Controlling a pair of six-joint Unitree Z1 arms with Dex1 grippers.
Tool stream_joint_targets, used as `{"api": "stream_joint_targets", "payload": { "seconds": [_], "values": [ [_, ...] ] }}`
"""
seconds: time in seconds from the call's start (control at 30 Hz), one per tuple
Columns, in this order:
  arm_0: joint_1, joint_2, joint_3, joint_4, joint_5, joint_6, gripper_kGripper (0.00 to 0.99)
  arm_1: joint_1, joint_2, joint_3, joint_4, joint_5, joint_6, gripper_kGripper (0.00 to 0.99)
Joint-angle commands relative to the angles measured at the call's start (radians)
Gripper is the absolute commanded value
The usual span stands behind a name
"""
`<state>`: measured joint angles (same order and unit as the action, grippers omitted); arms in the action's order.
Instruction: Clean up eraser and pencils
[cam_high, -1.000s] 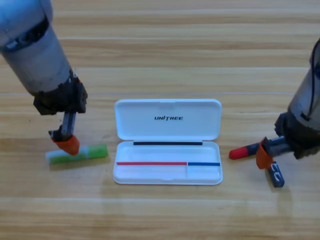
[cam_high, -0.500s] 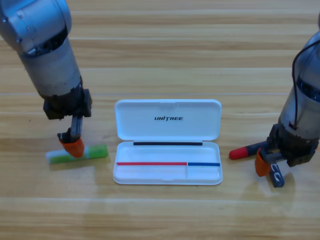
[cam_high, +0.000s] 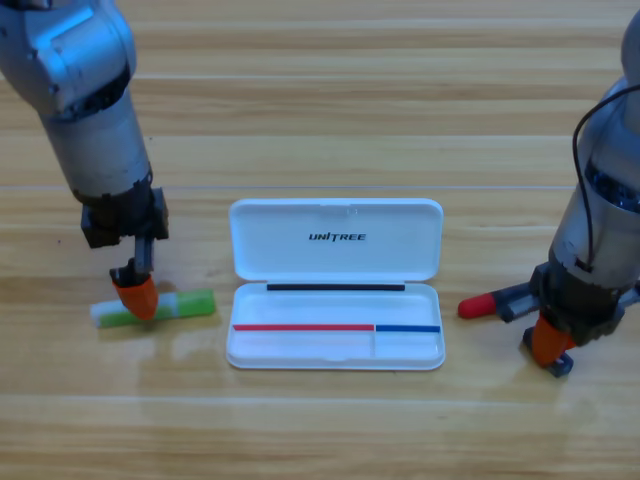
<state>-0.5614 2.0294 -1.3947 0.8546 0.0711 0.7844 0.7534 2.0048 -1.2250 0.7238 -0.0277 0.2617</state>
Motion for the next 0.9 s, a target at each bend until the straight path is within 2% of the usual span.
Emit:
{"api": "stream_joint_targets", "payload": {
  "seconds": [0.03, 0.13, 0.23, 0.37, 0.5, 0.67, 0.8, 0.9],
  "values": [
    [0.023, 0.054, 0.052, -0.042, -0.016, 0.01, 0.966, -0.026, -0.038, -0.007, 0.029, 0.049, -0.111, 0.0],
    [0.023, 0.061, 0.066, -0.058, -0.02, 0.012, 0.966, -0.026, -0.112, -0.045, 0.065, 0.074, -0.242, 0.0],
    [0.023, 0.063, 0.08, -0.078, -0.024, 0.012, 0.966, -0.012, -0.135, -0.093, 0.108, 0.141, -0.463, 0.0],
    [0.023, 0.069, 0.092, -0.097, -0.024, 0.009, 0.966, 0.029, -0.077, -0.208, 0.236, 0.157, -0.684, 0.0],
    [0.023, 0.075, 0.099, -0.112, -0.024, 0.003, 0.966, 0.069, 0.006, -0.297, 0.284, 0.149, -0.834, 0.0],
    [0.023, 0.074, 0.12, -0.14, -0.027, 0.003, 0.953, 0.109, 0.088, -0.392, 0.299, 0.109, -0.924, 0.0],
    [0.023, 0.066, 0.14, -0.161, -0.028, 0.004, 0.914, 0.138, 0.166, -0.521, 0.39, 0.109, -0.94, 0.0],
    [0.023, 0.063, 0.157, -0.18, -0.03, 0.006, 0.888, 0.15, 0.203, -0.574, 0.41, 0.109, -0.955, 0.0]
  ]
}}
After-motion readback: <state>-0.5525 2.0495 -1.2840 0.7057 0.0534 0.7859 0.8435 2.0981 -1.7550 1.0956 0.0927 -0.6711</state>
